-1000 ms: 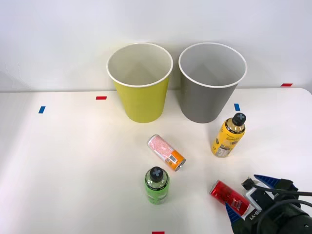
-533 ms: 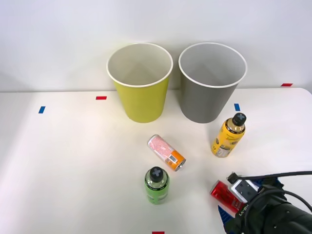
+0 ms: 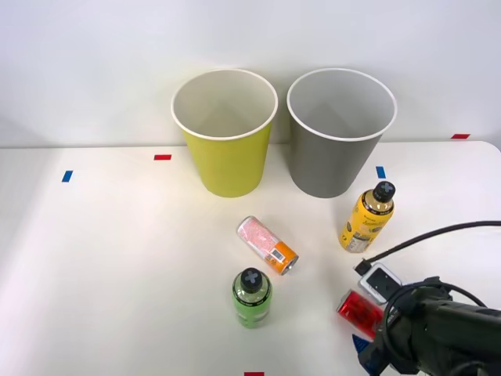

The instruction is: Put cans in the gray bin, plastic bottles in the light green bin

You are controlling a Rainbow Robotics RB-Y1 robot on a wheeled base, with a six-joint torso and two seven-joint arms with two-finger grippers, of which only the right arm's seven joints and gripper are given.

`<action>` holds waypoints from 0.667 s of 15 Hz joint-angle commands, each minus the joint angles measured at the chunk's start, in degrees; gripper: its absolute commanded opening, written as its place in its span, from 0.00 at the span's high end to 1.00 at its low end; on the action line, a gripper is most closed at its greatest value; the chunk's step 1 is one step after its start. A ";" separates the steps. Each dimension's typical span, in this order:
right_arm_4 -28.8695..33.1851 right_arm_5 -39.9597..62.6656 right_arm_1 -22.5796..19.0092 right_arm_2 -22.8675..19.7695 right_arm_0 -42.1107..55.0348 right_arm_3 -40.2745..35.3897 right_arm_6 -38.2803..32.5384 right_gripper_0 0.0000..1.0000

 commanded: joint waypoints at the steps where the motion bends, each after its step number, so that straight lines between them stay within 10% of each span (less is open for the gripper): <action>1: -4.06 3.29 1.93 -0.01 -3.83 0.93 0.74 0.00; 10: -6.35 7.68 8.96 0.26 -9.28 9.55 4.87 0.00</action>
